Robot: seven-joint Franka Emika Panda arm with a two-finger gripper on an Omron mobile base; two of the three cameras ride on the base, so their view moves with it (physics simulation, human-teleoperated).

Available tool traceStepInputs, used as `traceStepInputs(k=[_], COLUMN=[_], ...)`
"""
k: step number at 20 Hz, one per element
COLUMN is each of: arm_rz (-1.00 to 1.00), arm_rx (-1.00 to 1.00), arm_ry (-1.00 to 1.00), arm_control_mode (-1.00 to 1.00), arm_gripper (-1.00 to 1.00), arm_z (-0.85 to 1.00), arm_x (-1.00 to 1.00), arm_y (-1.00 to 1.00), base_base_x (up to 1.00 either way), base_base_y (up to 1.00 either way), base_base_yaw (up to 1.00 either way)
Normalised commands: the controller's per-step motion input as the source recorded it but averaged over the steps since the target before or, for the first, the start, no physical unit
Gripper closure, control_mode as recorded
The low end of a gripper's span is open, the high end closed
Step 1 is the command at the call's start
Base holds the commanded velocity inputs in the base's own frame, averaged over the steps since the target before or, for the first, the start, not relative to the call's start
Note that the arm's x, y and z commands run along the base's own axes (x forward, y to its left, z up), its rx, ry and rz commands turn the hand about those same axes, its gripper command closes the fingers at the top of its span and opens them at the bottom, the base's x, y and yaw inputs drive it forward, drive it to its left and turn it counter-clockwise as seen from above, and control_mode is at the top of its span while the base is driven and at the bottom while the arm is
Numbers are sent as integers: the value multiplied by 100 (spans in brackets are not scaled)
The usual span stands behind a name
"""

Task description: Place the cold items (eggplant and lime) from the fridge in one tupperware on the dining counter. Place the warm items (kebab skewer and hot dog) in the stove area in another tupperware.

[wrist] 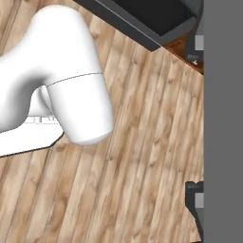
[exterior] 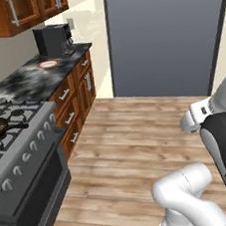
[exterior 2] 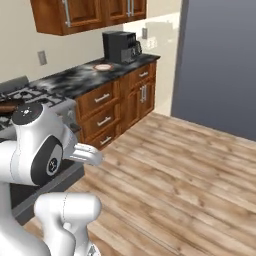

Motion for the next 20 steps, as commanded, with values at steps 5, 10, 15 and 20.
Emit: traceStepInputs(k=[5,10,15,20], arm_rz=[0,0,0,0], arm_rx=[0,0,0,0], arm_ry=[0,0,0,0], arm_control_mode=[100,100,100,100], arm_gripper=[-100,-100,-100,-100], arm_z=[0,0,0,0], arm_x=[0,0,0,0], arm_y=[0,0,0,0], base_base_x=[46,56,76,96], base_base_y=[-10,-7,-4,0], base_base_yaw=[41,42,41,42])
